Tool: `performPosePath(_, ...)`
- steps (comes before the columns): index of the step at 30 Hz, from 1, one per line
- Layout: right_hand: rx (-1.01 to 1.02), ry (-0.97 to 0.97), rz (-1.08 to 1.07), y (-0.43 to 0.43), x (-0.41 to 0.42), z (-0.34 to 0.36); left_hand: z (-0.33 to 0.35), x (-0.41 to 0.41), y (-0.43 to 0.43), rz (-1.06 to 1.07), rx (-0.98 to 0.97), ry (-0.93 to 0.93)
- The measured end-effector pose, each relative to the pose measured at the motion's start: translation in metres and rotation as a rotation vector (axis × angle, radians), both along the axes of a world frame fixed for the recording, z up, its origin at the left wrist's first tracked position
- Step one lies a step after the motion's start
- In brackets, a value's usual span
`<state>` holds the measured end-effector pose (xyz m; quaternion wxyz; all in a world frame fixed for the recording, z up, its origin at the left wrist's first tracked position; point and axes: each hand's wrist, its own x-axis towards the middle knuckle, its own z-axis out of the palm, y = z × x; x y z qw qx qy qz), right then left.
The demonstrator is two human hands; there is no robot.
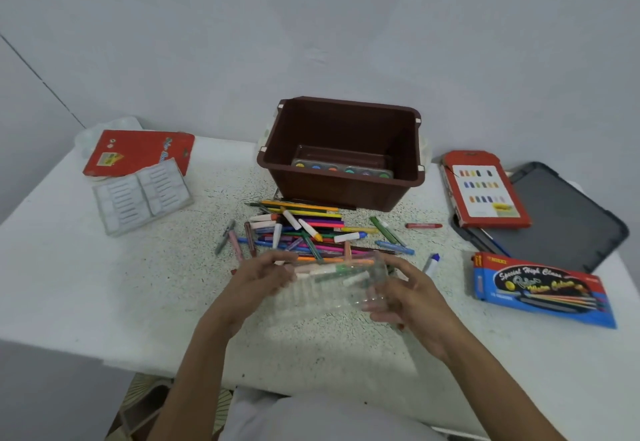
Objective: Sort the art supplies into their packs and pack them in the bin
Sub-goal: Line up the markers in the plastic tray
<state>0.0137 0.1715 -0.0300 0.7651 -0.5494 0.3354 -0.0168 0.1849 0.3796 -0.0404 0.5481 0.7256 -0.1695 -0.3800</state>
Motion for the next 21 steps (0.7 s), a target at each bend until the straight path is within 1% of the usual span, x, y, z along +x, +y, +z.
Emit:
performPosePath(2, 0.035, 0.001, -0.057, 0.002, -0.014, -0.004, -0.003, -0.011, -0.004, 0.045, -0.030, 0.063)
performPosePath(6, 0.089, 0.002, -0.157, 0.009, -0.029, -0.011, -0.013, -0.029, -0.003, 0.108, -0.042, 0.131)
performPosePath(11, 0.072, 0.027, -0.232, 0.020, -0.038, -0.017, -0.023, -0.038, 0.003, 0.151, -0.037, 0.182)
performPosePath(16, 0.093, 0.013, -0.290, 0.027, -0.042, -0.016, -0.023, -0.040, 0.008, 0.122, -0.088, 0.210)
performPosePath(21, 0.204, -0.016, -0.342, 0.029, -0.043, -0.015, -0.021, -0.043, 0.008, 0.018, -0.207, 0.253)
